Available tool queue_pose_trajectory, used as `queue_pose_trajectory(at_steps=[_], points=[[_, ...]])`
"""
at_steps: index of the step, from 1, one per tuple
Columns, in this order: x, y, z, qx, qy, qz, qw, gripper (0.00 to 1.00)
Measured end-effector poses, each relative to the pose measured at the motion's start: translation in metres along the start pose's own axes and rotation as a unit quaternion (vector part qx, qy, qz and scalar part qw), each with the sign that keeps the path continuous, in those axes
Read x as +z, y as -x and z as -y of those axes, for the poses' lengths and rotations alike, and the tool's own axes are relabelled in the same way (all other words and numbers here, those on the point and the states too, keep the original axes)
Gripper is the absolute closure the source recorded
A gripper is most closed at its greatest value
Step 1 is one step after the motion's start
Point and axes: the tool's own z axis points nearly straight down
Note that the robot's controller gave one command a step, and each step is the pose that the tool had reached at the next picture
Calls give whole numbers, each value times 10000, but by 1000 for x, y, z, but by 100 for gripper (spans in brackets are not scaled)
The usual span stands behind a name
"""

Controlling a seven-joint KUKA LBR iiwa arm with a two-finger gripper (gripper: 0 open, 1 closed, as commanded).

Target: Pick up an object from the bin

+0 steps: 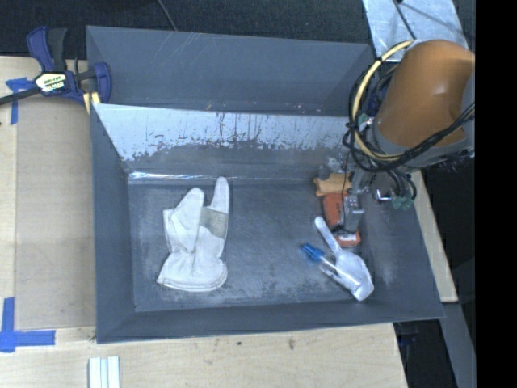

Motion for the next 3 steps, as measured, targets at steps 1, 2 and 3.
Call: queue_pose_trajectory(at_steps=[1,2,3], points=[[-5,2,0,-9,-4,41,10000,0],[52,-14,22,498,0,56,9987,0],[69,-34,54,-93,-1,22,10000,0]])
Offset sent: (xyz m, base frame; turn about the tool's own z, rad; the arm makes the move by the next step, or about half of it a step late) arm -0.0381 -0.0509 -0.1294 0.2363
